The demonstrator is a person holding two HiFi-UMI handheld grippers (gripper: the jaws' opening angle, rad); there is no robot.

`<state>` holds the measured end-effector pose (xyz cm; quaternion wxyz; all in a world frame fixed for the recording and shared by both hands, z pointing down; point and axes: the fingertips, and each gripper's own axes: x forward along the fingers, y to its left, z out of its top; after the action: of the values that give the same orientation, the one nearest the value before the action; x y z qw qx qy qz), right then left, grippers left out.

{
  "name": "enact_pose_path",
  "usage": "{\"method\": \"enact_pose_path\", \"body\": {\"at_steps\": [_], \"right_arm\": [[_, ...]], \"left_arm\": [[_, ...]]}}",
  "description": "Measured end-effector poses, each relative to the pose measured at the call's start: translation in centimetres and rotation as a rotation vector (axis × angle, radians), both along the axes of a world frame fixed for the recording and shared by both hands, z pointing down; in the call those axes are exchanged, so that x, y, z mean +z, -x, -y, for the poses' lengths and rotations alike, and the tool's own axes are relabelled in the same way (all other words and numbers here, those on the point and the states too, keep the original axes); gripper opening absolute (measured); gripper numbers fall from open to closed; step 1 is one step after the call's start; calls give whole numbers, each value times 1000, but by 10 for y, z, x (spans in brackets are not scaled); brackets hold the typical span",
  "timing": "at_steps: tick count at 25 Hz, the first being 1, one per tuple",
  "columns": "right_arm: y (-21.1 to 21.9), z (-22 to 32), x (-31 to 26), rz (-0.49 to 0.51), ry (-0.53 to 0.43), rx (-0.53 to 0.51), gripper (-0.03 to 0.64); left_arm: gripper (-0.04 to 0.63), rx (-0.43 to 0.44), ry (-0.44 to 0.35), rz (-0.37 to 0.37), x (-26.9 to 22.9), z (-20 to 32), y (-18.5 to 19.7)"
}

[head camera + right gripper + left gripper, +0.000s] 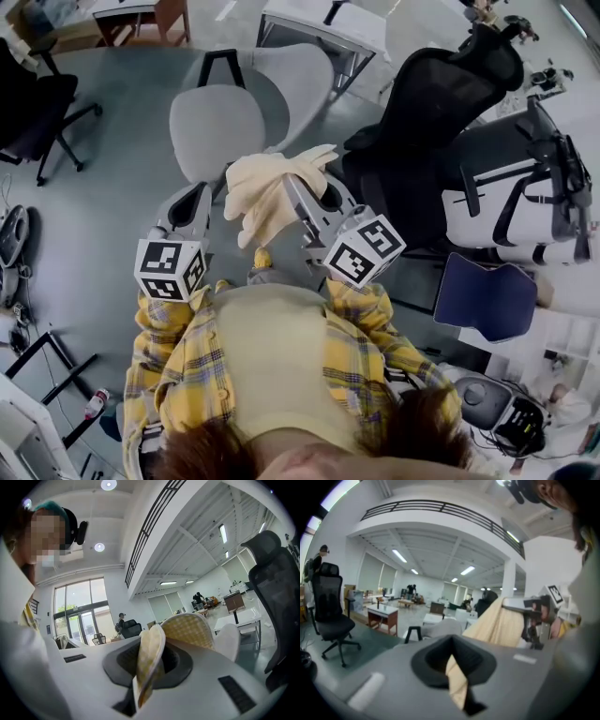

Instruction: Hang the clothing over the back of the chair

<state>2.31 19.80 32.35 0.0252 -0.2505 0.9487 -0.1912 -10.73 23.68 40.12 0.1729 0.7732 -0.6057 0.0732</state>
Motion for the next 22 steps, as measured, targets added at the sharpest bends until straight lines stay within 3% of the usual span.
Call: {"method": "enact_pose_path", "body": {"at_steps": [16,22], "right_arm": [[-2,67,-36,37,-74,-164,37],[-5,88,-35,42,-83,-173,37]], "left_arm": [[8,-50,-33,12,-18,57,-37],[8,-50,-55,4,-31,72,-47]]}}
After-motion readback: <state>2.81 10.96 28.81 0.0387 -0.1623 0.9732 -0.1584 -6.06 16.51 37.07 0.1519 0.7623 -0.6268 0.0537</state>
